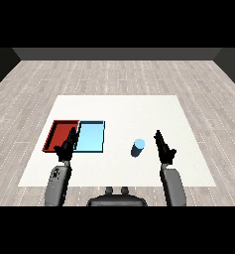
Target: Pick the blue can and put it in the blue box
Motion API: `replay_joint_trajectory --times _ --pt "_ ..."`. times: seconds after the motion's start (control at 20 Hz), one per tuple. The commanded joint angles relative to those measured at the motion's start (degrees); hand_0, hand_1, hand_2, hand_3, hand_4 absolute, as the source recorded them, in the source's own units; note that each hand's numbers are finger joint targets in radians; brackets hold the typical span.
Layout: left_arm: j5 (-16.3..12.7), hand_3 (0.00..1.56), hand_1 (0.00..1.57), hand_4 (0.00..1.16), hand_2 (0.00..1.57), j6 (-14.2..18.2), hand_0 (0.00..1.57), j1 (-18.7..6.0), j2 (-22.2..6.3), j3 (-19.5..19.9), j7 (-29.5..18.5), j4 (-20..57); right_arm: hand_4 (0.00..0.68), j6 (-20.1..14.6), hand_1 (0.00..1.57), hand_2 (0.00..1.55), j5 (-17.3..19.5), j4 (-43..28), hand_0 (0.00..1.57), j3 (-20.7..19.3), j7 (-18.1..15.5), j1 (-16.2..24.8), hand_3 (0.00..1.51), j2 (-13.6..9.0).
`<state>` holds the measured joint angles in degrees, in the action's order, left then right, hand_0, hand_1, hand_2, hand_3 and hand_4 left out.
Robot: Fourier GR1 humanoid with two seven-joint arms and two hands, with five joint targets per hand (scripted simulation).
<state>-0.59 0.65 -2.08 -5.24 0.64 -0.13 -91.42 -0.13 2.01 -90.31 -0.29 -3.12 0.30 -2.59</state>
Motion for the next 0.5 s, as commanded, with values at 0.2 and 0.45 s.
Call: replay_joint_trajectory --times 0.2,0.45 --pt "0.20 0.00 0.00 0.00 0.00 -1.47 0.00 0.20 -0.59 1.46 0.95 0.19 0.000 5.26 0.00 0.00 -3.48 -0.89 0.00 -5.23 2.00 -0.66 0.00 -5.31" --pt "-5.54 0.00 0.00 0.00 0.00 -5.39 0.00 0.96 0.87 3.23 -16.78 -6.70 0.000 14.38 0.00 0.00 -15.64 -3.95 0.00 -8.32 -6.68 -0.39 0.00 -5.39"
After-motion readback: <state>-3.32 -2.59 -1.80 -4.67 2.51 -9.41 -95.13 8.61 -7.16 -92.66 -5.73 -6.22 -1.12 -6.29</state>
